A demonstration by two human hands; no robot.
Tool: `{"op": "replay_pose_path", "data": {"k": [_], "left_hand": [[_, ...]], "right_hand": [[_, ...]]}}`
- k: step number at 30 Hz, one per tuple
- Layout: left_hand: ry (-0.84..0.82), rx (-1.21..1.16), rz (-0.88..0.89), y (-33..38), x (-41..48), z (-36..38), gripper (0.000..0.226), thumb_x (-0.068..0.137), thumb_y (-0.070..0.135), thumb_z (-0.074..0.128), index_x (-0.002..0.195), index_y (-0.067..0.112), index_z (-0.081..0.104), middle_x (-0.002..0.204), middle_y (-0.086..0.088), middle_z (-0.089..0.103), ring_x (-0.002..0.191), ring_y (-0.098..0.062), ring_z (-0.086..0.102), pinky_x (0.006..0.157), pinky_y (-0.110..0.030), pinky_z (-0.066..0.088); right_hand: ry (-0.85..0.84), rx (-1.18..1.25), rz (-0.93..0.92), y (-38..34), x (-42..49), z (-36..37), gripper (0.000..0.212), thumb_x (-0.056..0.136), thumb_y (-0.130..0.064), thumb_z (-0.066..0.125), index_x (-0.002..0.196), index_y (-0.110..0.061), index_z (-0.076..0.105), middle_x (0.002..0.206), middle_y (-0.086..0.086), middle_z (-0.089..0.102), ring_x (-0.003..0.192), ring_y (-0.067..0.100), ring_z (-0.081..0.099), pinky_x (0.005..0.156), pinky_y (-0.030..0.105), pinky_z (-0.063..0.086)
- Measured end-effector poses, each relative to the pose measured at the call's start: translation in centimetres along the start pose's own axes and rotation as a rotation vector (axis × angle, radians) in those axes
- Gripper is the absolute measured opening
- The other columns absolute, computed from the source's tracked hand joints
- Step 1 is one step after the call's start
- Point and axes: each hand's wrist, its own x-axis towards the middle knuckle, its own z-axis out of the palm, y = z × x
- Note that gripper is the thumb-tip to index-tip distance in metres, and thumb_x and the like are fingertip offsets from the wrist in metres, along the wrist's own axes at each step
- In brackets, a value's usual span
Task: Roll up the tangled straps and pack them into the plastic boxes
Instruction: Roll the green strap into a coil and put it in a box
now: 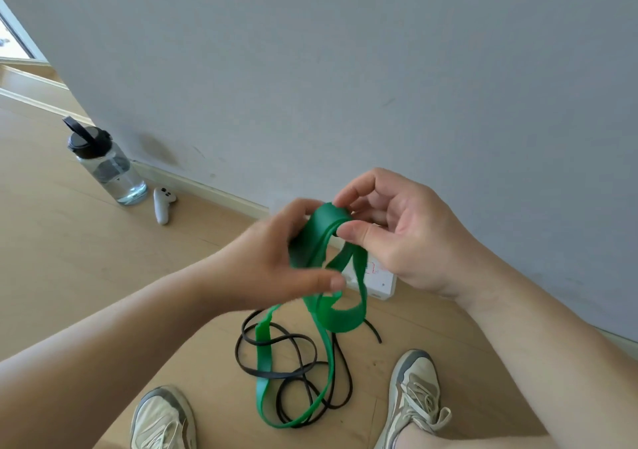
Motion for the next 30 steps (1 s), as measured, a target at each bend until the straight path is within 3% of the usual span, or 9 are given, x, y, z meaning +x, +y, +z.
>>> {"op": "replay_pose_path", "data": {"k": [2, 6, 11, 16, 20, 23, 26, 28, 30], "left_hand": [[-0.023, 0.048, -0.037, -0.6, 0.1, 1.2, 0.053, 0.075, 0.053, 0.084, 0.118, 0.032, 0.059, 0.1, 0.007, 0.072, 0.095, -0.014, 0.071, 0.088, -0.045, 0.059], [0.014, -0.117, -0.139, -0.3, 0.6, 0.8, 0.035, 0.077, 0.03, 0.082, 0.107, 0.024, 0.066, 0.096, -0.008, 0.075, 0.089, -0.032, 0.073, 0.083, -0.056, 0.059], [0.179, -0.255, -0.116, 2.3, 0.4, -1.3, 0.035, 0.084, 0.002, 0.081, 0.112, 0.018, 0.069, 0.1, -0.004, 0.08, 0.092, -0.034, 0.076, 0.085, -0.046, 0.064], [0.223, -0.106, 0.003, 3.9, -0.5, -0.6, 0.025, 0.085, 0.015, 0.081, 0.103, 0.029, 0.07, 0.088, 0.001, 0.079, 0.077, -0.028, 0.074, 0.074, -0.044, 0.061], [0.248, -0.088, 0.088, 3.7, -0.5, 0.2, 0.024, 0.087, 0.021, 0.08, 0.107, 0.03, 0.07, 0.09, 0.002, 0.079, 0.082, -0.03, 0.076, 0.077, -0.051, 0.06], [0.219, -0.118, 0.056, 2.8, 0.0, 0.0, 0.036, 0.085, 0.015, 0.077, 0.114, 0.028, 0.058, 0.092, 0.001, 0.077, 0.083, -0.028, 0.075, 0.077, -0.052, 0.06], [0.063, 0.151, -0.023, 1.0, 0.5, -0.2, 0.044, 0.079, 0.012, 0.071, 0.115, 0.03, 0.052, 0.091, 0.002, 0.071, 0.08, -0.019, 0.068, 0.074, -0.043, 0.057], [-0.049, 0.32, -0.099, -0.1, 0.6, 0.3, 0.035, 0.076, 0.018, 0.065, 0.107, 0.028, 0.052, 0.091, 0.002, 0.068, 0.083, -0.022, 0.065, 0.077, -0.045, 0.056], [-0.116, 0.364, -0.154, -0.7, 0.5, 0.7, 0.024, 0.079, 0.02, 0.064, 0.098, 0.025, 0.05, 0.088, -0.001, 0.063, 0.083, -0.027, 0.062, 0.079, -0.05, 0.054]], "right_hand": [[0.019, -0.02, 0.016, -0.1, -0.1, -0.2, 0.024, 0.091, -0.006, 0.076, 0.101, -0.027, 0.074, 0.096, -0.002, 0.078, 0.093, 0.016, 0.076, 0.093, 0.045, 0.06], [0.069, -0.106, 0.059, 0.5, 0.0, -1.1, 0.021, 0.092, -0.01, 0.075, 0.095, -0.03, 0.077, 0.091, -0.004, 0.078, 0.087, 0.022, 0.075, 0.086, 0.046, 0.062], [0.048, -0.254, 0.145, 1.6, -0.3, -2.8, 0.029, 0.091, -0.01, 0.075, 0.096, -0.038, 0.073, 0.096, -0.011, 0.075, 0.092, 0.017, 0.074, 0.092, 0.04, 0.06], [-0.09, -0.167, 0.062, 0.8, -0.6, -1.9, 0.061, 0.085, -0.012, 0.082, 0.135, -0.038, 0.06, 0.116, -0.013, 0.071, 0.112, 0.004, 0.066, 0.1, 0.025, 0.052], [-0.085, -0.111, -0.005, 0.1, -0.4, -1.1, 0.044, 0.092, -0.017, 0.076, 0.13, -0.037, 0.067, 0.118, -0.018, 0.075, 0.113, 0.0, 0.068, 0.104, 0.027, 0.051], [-0.069, -0.202, -0.003, 0.1, -0.2, -0.6, 0.038, 0.097, -0.021, 0.069, 0.133, -0.034, 0.067, 0.113, -0.019, 0.074, 0.103, -0.006, 0.068, 0.096, 0.017, 0.053], [-0.056, -0.324, -0.046, 0.5, -0.1, -0.3, 0.033, 0.099, -0.023, 0.067, 0.131, -0.03, 0.069, 0.105, -0.017, 0.067, 0.098, 0.0, 0.066, 0.085, 0.014, 0.05], [-0.07, -0.364, -0.037, 0.8, -0.1, -0.2, 0.032, 0.099, -0.025, 0.066, 0.131, -0.029, 0.069, 0.102, -0.014, 0.063, 0.092, 0.009, 0.068, 0.082, 0.021, 0.054], [-0.05, -0.424, -0.025, 1.0, 0.0, -0.6, 0.031, 0.1, -0.027, 0.063, 0.131, -0.028, 0.068, 0.102, -0.013, 0.062, 0.081, 0.009, 0.067, 0.074, 0.015, 0.049]]}}
